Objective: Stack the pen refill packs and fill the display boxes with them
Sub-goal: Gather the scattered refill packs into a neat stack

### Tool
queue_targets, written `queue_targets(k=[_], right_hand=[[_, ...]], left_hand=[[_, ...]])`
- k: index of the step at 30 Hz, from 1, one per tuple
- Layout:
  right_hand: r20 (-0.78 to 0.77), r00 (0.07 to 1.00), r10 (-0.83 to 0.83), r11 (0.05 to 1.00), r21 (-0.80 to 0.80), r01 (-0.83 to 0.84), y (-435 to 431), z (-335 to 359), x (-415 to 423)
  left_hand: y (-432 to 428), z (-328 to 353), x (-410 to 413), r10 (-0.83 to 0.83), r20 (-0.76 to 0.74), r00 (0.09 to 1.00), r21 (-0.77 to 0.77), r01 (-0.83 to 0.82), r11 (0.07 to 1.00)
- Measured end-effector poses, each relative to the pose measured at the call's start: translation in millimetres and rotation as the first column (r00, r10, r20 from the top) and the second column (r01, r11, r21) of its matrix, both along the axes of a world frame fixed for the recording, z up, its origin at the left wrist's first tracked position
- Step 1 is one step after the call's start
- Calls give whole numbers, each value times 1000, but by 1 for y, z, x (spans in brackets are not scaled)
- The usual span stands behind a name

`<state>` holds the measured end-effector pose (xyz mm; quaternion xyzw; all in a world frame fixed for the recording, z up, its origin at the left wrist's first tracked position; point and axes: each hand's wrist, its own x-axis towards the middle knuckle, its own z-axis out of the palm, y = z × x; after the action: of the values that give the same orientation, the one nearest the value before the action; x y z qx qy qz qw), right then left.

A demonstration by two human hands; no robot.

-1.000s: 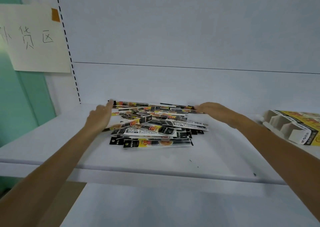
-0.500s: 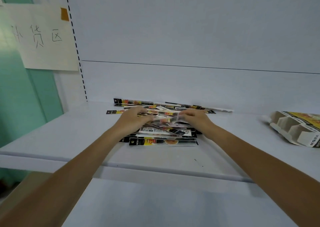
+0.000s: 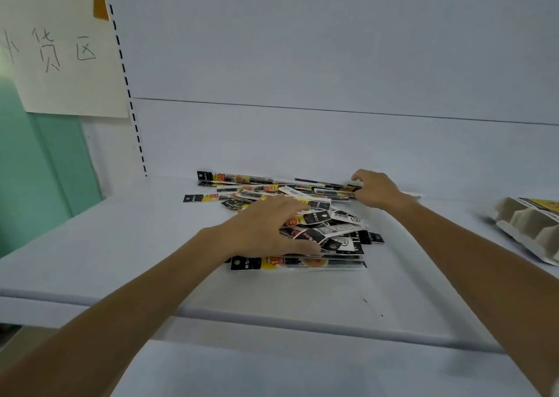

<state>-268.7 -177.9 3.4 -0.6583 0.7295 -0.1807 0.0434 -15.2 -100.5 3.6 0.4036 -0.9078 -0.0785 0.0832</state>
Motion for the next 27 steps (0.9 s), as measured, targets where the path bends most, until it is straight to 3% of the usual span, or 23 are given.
queue_targets(k=[5, 12, 16, 21, 25, 27], right_hand=[[-66, 997, 31, 998, 57, -28, -13, -18, -2], [-266, 964, 12, 1000, -8, -14, -18, -5, -5], [-164, 984, 69, 991, -106, -87, -17, 7, -2], [-78, 958, 277, 949, -135, -285, -27, 18, 26], [79, 917, 390, 921, -44, -388, -36, 22, 60], [22, 923, 385, 917, 109, -385, -42, 24, 62]], left_hand=[[-14, -4, 1, -71, 13, 997, 73, 70, 995], [-23, 6, 14, -82, -246, 966, 12, 88, 996], [-50, 13, 41, 123, -438, 890, 108, -84, 991], [-110, -15, 77, 516, -383, 766, 227, -464, 857], [-133, -32, 94, 531, -251, 809, 259, -473, 842], [-140, -30, 96, 522, -301, 798, 246, -464, 851]])
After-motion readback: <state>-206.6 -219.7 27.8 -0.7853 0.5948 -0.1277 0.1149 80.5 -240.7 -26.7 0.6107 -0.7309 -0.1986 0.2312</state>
